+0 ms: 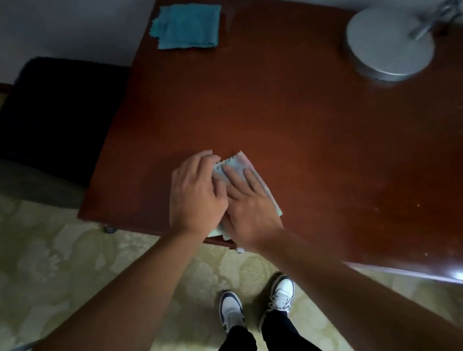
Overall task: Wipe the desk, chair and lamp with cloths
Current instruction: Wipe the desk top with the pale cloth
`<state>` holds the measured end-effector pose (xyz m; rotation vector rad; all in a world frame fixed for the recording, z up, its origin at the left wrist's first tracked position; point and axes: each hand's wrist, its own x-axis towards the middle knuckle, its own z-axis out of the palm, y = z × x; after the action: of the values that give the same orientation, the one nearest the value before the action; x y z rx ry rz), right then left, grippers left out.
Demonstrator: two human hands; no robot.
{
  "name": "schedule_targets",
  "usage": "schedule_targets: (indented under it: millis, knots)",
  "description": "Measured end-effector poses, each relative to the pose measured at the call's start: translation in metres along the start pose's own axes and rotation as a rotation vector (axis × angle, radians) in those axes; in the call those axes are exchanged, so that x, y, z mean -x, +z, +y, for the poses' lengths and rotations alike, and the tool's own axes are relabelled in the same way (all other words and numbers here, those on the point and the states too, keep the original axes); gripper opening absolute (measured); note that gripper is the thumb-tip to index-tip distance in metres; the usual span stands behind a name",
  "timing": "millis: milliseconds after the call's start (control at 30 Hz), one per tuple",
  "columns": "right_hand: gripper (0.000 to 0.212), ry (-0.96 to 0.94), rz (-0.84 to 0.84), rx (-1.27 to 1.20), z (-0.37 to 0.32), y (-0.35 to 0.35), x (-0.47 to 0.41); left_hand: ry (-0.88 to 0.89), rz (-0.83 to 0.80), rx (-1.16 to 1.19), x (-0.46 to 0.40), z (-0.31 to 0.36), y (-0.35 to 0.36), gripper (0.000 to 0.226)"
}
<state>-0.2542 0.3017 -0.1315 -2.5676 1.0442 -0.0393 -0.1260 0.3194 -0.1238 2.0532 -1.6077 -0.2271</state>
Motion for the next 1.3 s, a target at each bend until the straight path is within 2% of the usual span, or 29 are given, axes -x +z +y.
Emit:
schedule_targets:
  millis: [200,400,533,600,667,700,800,867,933,1000,1067,1133,1233,1300]
  knots:
    - [0.054,0.193,0.161,0.008,0.066,-0.005,0.082,0.214,-0.168,0.05,-0.003,0.098,0.061,0.033]
    - [0.052,0.496,0.152,0.065,0.171,-0.025,0.191,0.388,-0.258,0.024,0.008,0.196,0.127,0.036]
    - [0.05,0.776,0.197,0.129,0.263,-0.052,0.281,0.376,-0.311,-0.031,0.023,0.244,0.157,0.04]
    - [0.053,0.897,0.214,0.077,0.282,-0.06,0.298,0.37,-0.321,-0.034,0.033,0.258,0.167,0.043]
    - [0.055,0.954,0.256,0.064,0.272,-0.055,0.286,0.379,-0.318,-0.061,0.038,0.265,0.171,0.046]
    - [0.055,0.939,0.251,0.068,0.257,-0.049,0.274,0.379,-0.314,-0.075,0.038,0.266,0.173,0.047]
    - [0.058,0.703,0.235,0.047,0.191,-0.023,0.245,0.373,-0.31,-0.078,0.035,0.265,0.173,0.052]
    - [0.06,0.591,0.203,0.019,0.172,-0.016,0.245,0.366,-0.327,-0.061,0.035,0.264,0.172,0.054]
    - [0.057,0.452,0.137,0.056,0.196,-0.022,0.257,0.361,-0.319,-0.062,0.035,0.265,0.173,0.055]
    - [0.054,0.398,0.042,0.159,0.242,-0.041,0.27,0.359,-0.308,-0.068,0.035,0.265,0.174,0.054]
    - [0.054,0.475,0.008,0.257,0.304,-0.069,0.264,0.344,-0.299,-0.087,0.036,0.266,0.174,0.053]
    - [0.053,0.566,0.073,0.249,0.353,-0.096,0.24,0.326,-0.288,-0.103,0.036,0.267,0.175,0.052]
    - [0.051,0.533,0.12,0.175,0.343,-0.096,0.209,0.289,-0.243,-0.112,0.037,0.267,0.177,0.051]
    - [0.051,0.352,0.111,0.182,0.295,-0.07,0.219,0.248,-0.205,-0.142,0.038,0.265,0.178,0.05]
